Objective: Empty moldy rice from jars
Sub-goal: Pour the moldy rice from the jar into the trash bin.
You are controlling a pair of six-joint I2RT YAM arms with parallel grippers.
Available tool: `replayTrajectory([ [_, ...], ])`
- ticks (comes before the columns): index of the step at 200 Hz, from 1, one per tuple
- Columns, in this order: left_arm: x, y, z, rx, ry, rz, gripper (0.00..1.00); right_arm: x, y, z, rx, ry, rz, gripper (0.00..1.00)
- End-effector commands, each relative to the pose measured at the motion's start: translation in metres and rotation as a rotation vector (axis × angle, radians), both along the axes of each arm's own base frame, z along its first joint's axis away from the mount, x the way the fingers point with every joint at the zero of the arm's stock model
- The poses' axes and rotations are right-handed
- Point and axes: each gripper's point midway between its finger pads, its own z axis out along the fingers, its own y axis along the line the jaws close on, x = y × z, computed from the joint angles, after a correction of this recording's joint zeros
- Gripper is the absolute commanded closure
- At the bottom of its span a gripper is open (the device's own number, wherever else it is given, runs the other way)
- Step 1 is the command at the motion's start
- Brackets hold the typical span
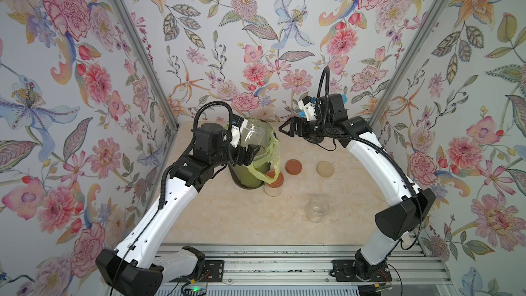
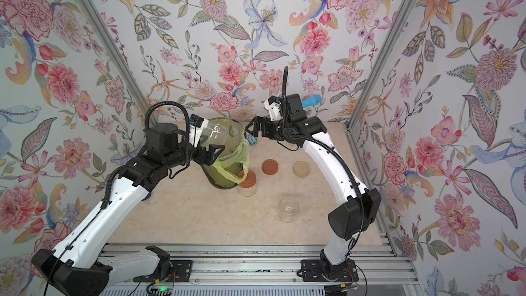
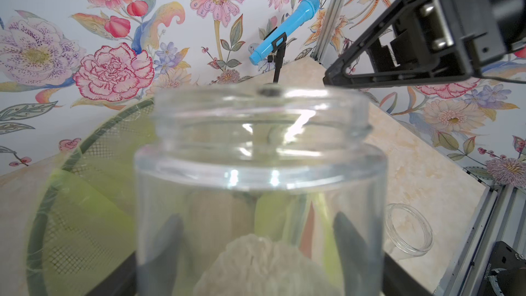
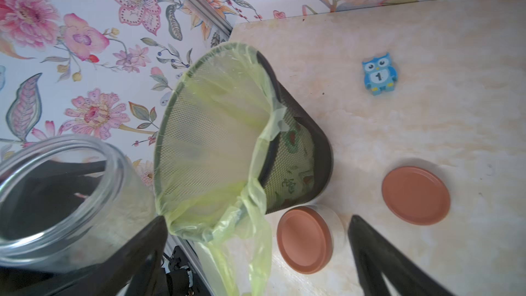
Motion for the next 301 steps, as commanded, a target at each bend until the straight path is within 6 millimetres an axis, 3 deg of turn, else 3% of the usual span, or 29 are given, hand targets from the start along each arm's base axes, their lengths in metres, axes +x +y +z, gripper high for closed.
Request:
replayTrajectory([
  [1, 0.009, 0.005, 0.035, -0.055, -0.065, 0.035, 1.0, -0.012, 0.019, 0.017, 0.058, 0.019, 0.056, 0.0],
  [71, 0.018, 0.006, 0.034, -0.082, -0.057, 0.027, 1.0, -0.038, 0.067, 0.048, 0.145, 0.013, 0.18, 0.0],
  [149, 0.015, 0.0, 0.028, -0.116, -0.067, -0.037, 1.0, -0.056, 0.111, 0.041, 0.155, 0.028, 0.283, 0.0],
  [238, -0.008, -0.002, 0.026, -0.061, -0.156, -0.137, 1.0, -0.054, 0.128, 0.039, 0.199, 0.058, 0.37, 0.0],
  [301, -0.016, -0.002, 0.023, 0.007, -0.176, -0.185, 1.0, -0.058, 0.133, 0.036, 0.216, 0.081, 0.419, 0.16],
])
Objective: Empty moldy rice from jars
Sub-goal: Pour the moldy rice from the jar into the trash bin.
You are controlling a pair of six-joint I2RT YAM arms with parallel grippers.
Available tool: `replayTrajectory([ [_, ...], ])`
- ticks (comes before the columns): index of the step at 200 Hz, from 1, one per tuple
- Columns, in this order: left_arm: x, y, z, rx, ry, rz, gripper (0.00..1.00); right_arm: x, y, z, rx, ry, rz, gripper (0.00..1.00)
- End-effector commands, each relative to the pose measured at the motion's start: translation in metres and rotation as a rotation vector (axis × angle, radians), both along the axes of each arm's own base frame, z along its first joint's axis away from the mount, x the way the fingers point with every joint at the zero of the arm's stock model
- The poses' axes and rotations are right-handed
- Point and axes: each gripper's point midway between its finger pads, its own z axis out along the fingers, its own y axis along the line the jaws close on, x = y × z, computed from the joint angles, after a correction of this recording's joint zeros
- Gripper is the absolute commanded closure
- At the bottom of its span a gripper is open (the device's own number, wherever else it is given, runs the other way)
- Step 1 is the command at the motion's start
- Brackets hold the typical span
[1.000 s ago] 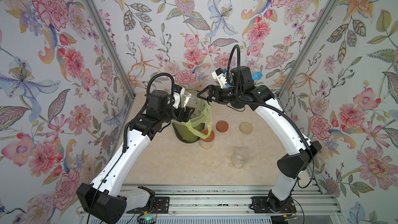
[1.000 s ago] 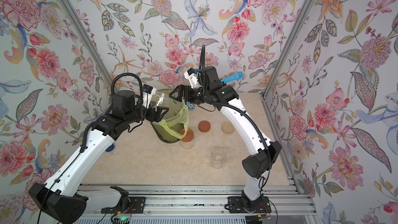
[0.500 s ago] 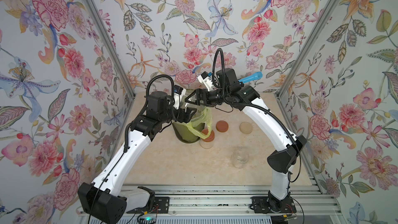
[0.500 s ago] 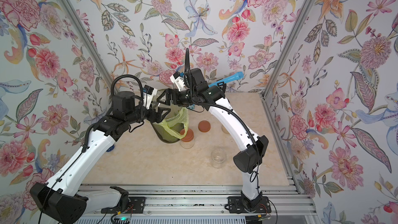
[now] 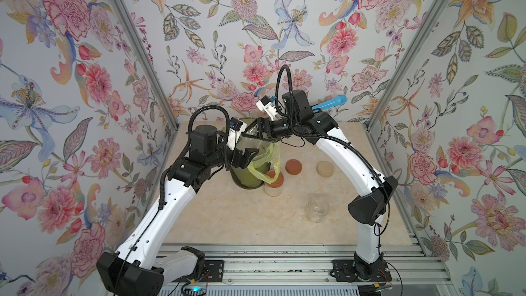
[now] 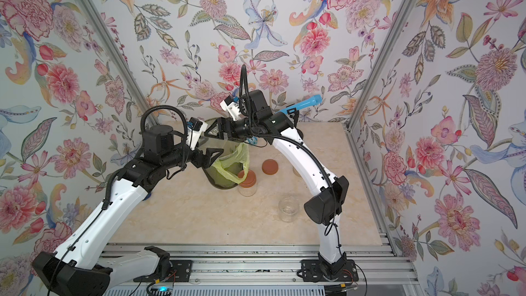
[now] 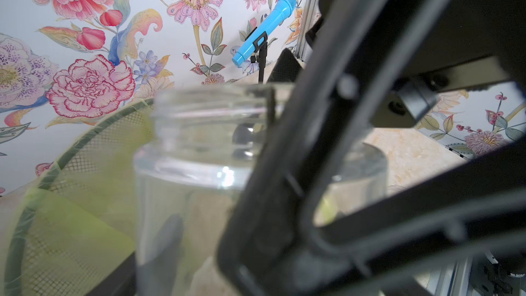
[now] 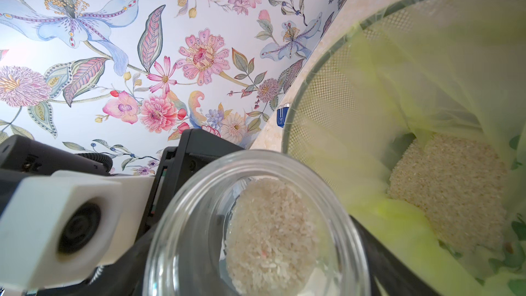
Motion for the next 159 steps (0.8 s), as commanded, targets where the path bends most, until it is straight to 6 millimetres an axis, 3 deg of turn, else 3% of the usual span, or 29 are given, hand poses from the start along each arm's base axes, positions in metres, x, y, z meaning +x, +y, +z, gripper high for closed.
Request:
replayTrajectory([
  [1, -0.008, -0.001, 0.032, -0.009, -0.123, -0.053, 1.0, -0.001, 0.003, 0.008, 0.029, -0.008, 0.03, 0.16],
  [39, -0.006, 0.0, 0.033, 0.003, -0.135, -0.044, 1.0, -0.002, 0.003, 0.006, 0.026, -0.011, 0.042, 0.38],
  [79, -0.006, 0.0, 0.043, -0.013, -0.171, -0.042, 1.0, 0.003, 0.002, 0.007, 0.027, -0.016, 0.03, 0.83],
  [96, -0.006, 0.001, 0.045, -0.014, -0.191, -0.036, 0.92, 0.005, 0.002, 0.011, 0.037, -0.006, 0.024, 1.0],
  [120, -0.006, 0.001, 0.05, -0.019, -0.223, -0.035, 0.78, 0.007, 0.003, 0.02, 0.068, 0.017, 0.031, 1.0],
  [159, -0.005, 0.003, 0.058, -0.031, -0.286, -0.021, 0.47, 0.009, 0.002, 0.031, 0.109, 0.071, 0.045, 1.0],
])
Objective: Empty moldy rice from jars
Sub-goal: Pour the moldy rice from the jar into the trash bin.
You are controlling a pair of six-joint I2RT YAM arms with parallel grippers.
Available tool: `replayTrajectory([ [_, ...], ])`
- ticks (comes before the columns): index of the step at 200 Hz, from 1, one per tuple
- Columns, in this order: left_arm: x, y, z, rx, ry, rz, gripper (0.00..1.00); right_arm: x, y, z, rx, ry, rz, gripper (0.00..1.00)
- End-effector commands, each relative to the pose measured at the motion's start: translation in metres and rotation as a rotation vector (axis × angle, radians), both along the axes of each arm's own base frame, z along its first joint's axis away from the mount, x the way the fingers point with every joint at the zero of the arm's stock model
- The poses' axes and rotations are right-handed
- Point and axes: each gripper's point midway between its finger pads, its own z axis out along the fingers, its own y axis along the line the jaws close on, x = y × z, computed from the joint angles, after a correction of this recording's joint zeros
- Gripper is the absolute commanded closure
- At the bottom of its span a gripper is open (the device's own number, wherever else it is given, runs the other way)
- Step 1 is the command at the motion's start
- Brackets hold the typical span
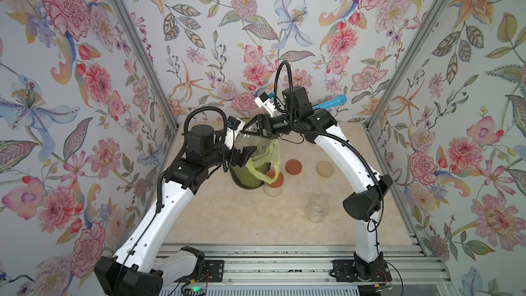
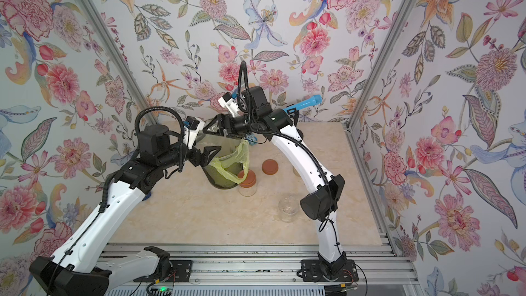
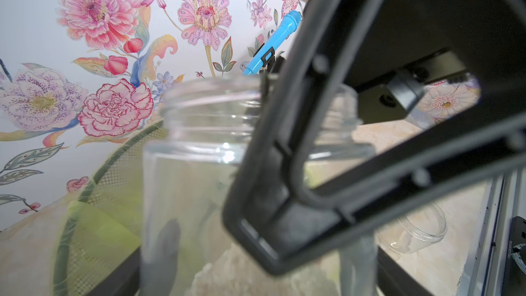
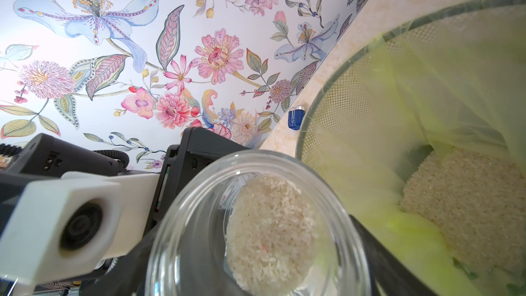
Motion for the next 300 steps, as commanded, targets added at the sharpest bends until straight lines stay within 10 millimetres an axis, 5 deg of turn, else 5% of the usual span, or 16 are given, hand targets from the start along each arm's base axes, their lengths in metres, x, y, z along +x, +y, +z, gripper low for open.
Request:
replayTrajectory([
  [1, -0.007, -0.003, 0.041, -0.032, -0.188, -0.041, 0.46, 0.004, -0.003, 0.016, 0.056, 0.07, -0.002, 1.0],
  [43, -0.004, -0.007, 0.042, -0.034, -0.22, -0.062, 0.17, 0.014, -0.012, 0.025, 0.091, 0.121, 0.003, 1.0],
  [79, -0.002, -0.012, 0.042, -0.056, -0.24, -0.082, 0.11, 0.009, -0.012, 0.03, 0.122, 0.186, 0.059, 1.0],
  [110, -0.001, -0.014, 0.045, -0.091, -0.252, -0.084, 0.27, 0.004, -0.011, 0.027, 0.125, 0.217, 0.093, 1.0],
  [133, -0.001, -0.013, 0.05, -0.116, -0.262, -0.081, 0.58, 0.005, -0.012, 0.025, 0.122, 0.213, 0.092, 1.0],
  [149, -0.001, -0.012, 0.053, -0.126, -0.268, -0.069, 0.83, 0.006, -0.013, 0.024, 0.117, 0.201, 0.083, 0.86],
  [166, -0.002, -0.01, 0.057, -0.13, -0.275, -0.059, 1.0, 0.007, -0.014, 0.022, 0.109, 0.184, 0.073, 0.44],
  [183, -0.001, -0.01, 0.057, -0.118, -0.261, -0.058, 1.0, 0.008, -0.014, 0.017, 0.096, 0.172, 0.062, 0.17],
  [212, 0.002, -0.01, 0.054, -0.071, -0.21, -0.058, 1.0, 0.011, -0.016, 0.011, 0.072, 0.146, 0.028, 0.02],
  [292, 0.007, -0.004, 0.042, 0.044, -0.126, -0.032, 1.0, 0.01, -0.008, -0.01, 0.003, 0.132, -0.023, 0.0],
  [300, 0.006, -0.004, 0.042, 0.045, -0.128, -0.032, 1.0, -0.002, 0.003, -0.012, -0.005, 0.129, 0.004, 0.01],
])
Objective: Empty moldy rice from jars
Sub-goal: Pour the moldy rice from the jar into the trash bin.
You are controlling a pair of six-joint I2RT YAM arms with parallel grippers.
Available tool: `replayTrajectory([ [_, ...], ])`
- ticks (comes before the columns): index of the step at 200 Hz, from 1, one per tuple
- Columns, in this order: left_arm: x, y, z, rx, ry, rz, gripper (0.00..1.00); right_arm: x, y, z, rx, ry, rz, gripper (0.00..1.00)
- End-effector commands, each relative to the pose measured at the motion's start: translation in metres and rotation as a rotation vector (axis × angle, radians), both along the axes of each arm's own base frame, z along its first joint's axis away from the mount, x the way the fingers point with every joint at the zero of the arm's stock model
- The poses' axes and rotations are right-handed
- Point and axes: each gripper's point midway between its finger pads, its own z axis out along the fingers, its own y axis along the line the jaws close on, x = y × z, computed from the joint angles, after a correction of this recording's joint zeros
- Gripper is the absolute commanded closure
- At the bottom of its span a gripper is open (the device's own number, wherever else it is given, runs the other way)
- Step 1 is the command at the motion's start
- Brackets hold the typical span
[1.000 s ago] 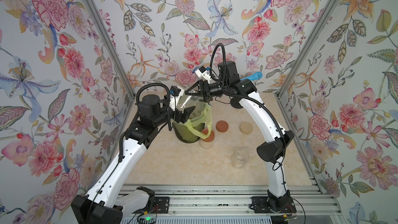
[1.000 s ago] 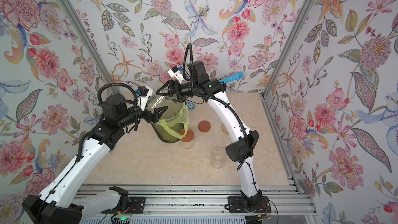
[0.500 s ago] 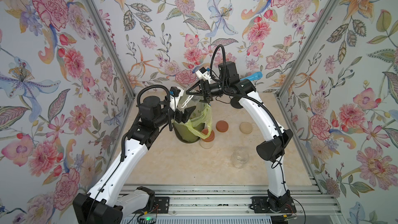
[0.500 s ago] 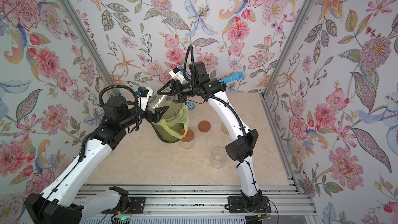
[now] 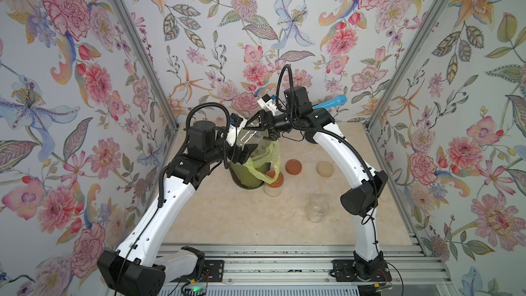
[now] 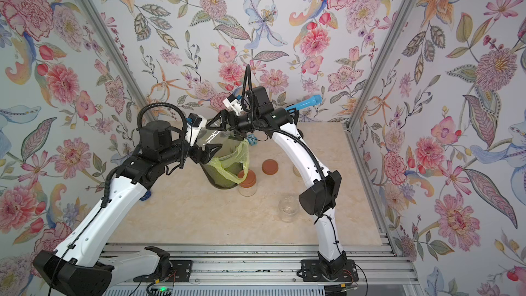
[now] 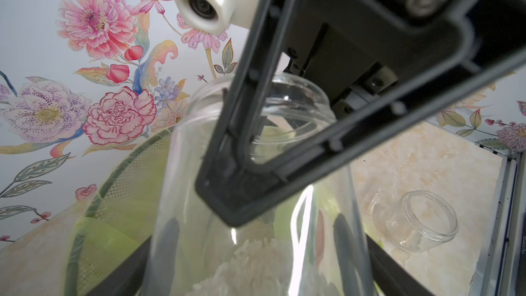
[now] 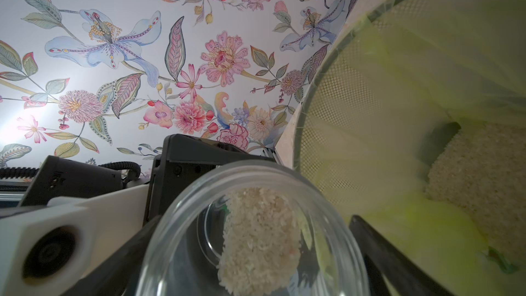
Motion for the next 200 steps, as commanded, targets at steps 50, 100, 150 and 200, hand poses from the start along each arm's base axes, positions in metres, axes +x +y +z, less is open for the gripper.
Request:
replayTrajectory([
  [50, -0.003, -0.001, 0.043, -0.007, -0.147, -0.027, 1.0, -0.015, 0.009, 0.0, -0.032, -0.047, 0.0, 0.26],
  [100, -0.004, 0.005, 0.055, -0.025, -0.234, 0.008, 0.53, -0.009, 0.007, 0.013, 0.006, -0.024, 0.0, 1.0],
  [150, -0.007, 0.01, 0.067, -0.083, -0.354, 0.033, 0.04, -0.012, 0.008, 0.026, 0.051, 0.049, 0.032, 1.0],
  [200, -0.01, 0.004, 0.064, -0.168, -0.426, -0.001, 0.0, 0.002, -0.006, 0.03, 0.073, 0.124, 0.013, 1.0],
])
